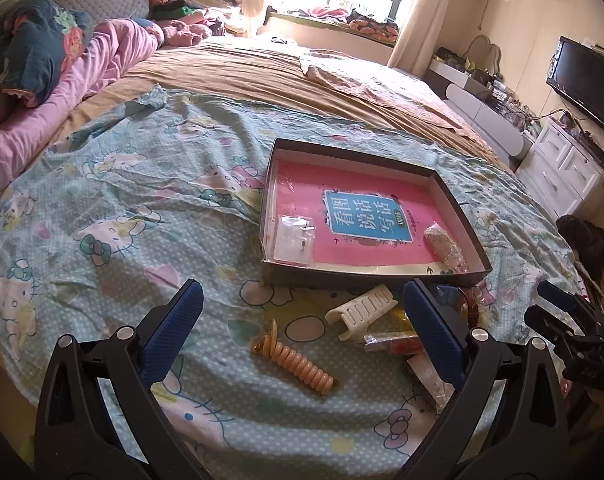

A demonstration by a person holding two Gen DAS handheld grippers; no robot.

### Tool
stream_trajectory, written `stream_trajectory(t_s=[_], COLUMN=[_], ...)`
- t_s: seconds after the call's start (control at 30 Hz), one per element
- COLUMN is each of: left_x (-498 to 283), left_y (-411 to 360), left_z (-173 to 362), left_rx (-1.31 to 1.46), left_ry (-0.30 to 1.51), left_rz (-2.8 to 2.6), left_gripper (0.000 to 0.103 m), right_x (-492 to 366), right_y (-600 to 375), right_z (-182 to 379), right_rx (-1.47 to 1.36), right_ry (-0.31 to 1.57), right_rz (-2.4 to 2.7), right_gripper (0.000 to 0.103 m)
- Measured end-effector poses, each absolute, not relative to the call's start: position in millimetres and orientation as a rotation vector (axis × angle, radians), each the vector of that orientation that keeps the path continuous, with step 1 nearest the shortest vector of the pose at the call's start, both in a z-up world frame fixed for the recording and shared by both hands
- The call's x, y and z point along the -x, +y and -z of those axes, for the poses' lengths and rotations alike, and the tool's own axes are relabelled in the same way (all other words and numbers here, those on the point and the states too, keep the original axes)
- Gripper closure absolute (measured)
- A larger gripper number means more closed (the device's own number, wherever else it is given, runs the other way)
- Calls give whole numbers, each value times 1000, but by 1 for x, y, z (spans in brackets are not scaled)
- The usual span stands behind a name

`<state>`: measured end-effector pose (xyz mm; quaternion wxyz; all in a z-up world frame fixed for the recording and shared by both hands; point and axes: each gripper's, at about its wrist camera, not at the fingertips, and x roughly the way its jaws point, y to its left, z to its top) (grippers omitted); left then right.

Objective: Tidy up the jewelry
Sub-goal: 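Withdraw both open tools from the tray back toward the items, then grasp the orange spiral with the left tool while the right tool grasps the brown watch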

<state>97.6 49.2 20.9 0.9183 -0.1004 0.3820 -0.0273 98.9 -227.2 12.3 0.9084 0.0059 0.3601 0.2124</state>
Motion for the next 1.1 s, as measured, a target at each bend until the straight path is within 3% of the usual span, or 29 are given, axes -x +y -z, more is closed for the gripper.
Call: stream_trajectory(t_s=[0.8,0.97,1.1], left_x=[-73,-74,-76], left_y=[23,20,22], left_z=[21,34,42], left_rx=[132,119,127], left_ry=[895,928,943], left_rz=[86,88,80], left_gripper=[9,9,9], right_x=[-87,-90,-98], right_y=[-221,-217,-212], right_z=[16,25,33], right_rx=[3,1,-6], right_ry=[828,847,862], right_rz=[-460,-476,-496], right_gripper=[14,24,42])
